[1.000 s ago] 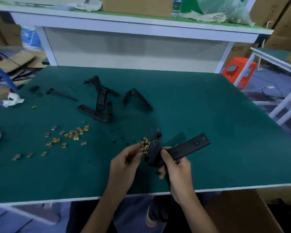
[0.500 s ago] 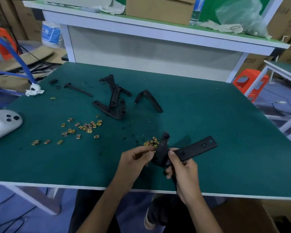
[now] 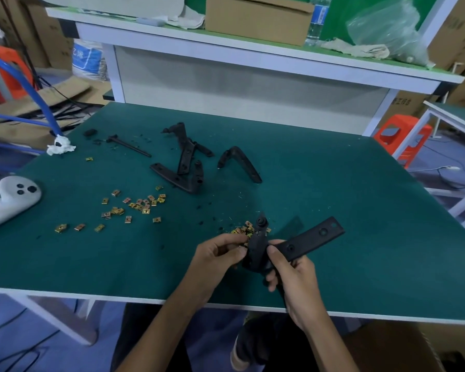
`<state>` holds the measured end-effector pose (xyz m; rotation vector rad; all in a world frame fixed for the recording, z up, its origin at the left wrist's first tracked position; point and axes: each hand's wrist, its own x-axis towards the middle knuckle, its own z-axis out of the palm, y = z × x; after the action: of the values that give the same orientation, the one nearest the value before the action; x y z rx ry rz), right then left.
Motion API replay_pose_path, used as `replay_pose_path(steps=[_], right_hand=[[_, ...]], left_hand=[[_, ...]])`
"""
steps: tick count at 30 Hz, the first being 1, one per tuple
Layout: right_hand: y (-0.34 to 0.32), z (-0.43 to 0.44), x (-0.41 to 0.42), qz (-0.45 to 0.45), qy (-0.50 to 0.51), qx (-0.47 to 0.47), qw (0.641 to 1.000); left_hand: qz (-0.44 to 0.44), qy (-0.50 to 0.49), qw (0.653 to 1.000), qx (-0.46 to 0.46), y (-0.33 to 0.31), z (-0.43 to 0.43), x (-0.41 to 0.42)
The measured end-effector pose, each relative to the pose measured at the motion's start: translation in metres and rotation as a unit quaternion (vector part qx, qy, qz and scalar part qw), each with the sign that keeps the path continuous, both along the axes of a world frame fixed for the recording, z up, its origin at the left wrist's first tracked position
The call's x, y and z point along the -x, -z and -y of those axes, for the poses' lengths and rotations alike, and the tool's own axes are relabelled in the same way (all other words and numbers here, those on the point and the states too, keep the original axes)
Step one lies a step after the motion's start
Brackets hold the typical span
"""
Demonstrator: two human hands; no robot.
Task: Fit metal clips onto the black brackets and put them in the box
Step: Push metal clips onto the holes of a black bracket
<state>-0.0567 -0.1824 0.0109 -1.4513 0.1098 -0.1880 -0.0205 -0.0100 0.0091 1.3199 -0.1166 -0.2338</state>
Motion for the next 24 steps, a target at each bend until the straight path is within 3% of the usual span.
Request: replay_pose_path(steps=[24], right_hand=[[0.009, 0.002, -0.002, 0.004, 0.028, -0.005, 1.0]], left_hand=[[-0.04, -0.01, 0.999, 0.03, -0.004, 0.001, -0.001]])
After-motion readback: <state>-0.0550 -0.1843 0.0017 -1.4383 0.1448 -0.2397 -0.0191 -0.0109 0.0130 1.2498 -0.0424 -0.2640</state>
